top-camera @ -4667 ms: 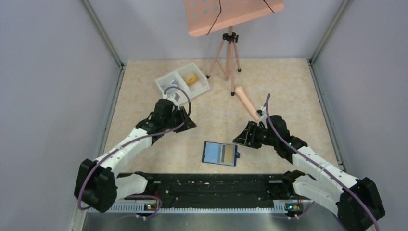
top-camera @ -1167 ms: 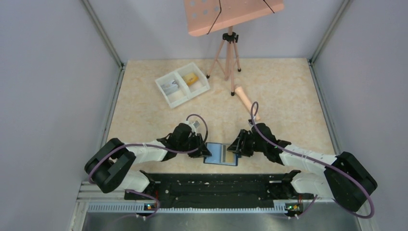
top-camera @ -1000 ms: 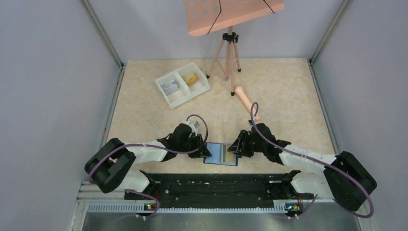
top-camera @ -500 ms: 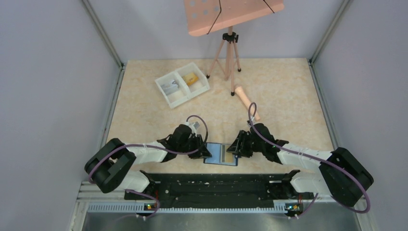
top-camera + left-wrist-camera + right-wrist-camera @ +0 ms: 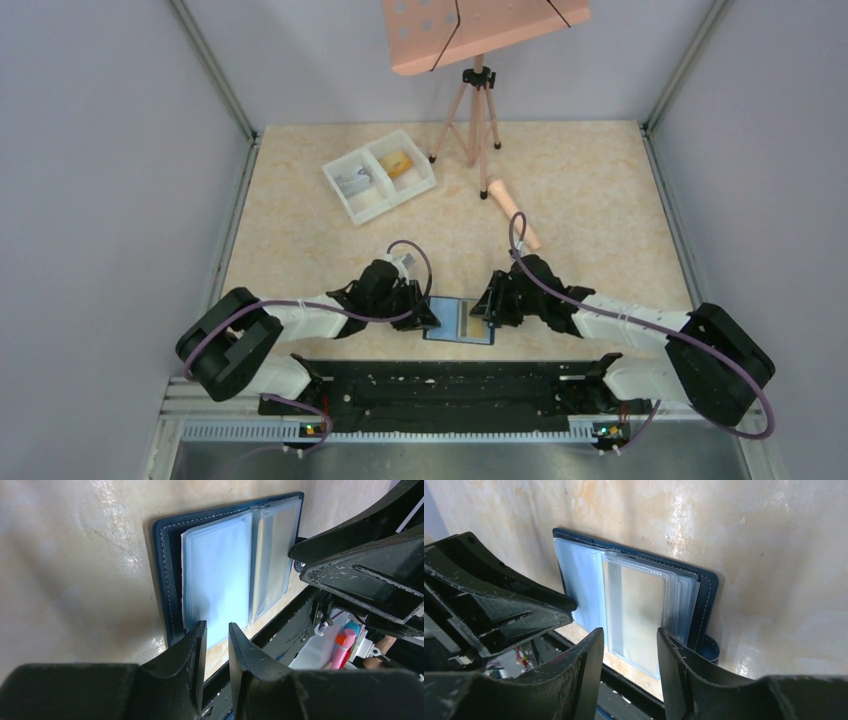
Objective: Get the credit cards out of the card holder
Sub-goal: Remove the credit card from the card holder.
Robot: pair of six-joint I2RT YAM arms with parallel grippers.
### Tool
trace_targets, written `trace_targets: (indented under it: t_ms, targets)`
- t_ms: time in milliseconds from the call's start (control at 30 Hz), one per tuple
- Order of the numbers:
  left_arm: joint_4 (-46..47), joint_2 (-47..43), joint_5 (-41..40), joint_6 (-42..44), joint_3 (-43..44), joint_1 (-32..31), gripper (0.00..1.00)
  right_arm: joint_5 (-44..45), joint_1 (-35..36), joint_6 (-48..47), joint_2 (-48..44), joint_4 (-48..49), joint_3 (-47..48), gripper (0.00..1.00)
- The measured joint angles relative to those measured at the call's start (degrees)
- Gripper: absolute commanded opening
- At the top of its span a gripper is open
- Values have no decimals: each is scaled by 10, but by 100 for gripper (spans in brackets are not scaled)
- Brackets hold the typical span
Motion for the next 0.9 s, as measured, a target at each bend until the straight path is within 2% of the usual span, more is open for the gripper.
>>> trace_targets:
  t_ms: [367,900]
  targets:
    - [6,0,-2,-1,-3,-1,28,73,30,-31,0,-96,45,44]
    - [10,0,-5,-2,-5,-3,28,90,49,-44,6,-107,57,33]
